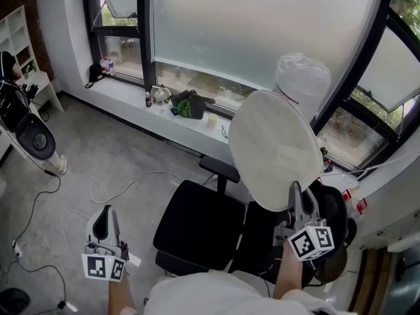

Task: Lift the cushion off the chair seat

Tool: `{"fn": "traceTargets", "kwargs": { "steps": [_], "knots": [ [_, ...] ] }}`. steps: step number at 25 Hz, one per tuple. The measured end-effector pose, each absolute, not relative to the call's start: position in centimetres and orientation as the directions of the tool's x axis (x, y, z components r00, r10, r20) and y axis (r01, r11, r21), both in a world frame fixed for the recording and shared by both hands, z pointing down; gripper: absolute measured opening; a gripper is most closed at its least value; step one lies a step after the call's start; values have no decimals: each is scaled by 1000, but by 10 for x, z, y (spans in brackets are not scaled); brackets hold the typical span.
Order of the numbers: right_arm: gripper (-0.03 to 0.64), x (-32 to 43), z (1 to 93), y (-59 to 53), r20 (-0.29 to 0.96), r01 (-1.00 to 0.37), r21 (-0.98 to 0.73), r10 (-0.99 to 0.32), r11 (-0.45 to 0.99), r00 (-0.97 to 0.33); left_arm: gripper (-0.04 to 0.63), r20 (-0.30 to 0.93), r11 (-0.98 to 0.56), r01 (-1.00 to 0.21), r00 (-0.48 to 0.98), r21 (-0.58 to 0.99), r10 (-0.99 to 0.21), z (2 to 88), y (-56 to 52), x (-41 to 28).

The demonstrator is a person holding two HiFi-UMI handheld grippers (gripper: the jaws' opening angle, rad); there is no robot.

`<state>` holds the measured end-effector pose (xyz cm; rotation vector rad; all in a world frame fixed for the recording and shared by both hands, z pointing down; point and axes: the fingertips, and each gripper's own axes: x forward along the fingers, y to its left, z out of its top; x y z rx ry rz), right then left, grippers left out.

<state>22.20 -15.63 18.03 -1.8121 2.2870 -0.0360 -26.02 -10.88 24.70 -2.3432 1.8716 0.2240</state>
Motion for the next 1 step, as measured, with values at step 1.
{"fn": "traceTargets", "kwargs": {
  "steps": [1],
  "knots": [
    [41,221,180,-156,-158,-958,-156,-964,239,-215,17,-198,-221,-975,219,-12,-955,247,-109,-261]
  ]
}}
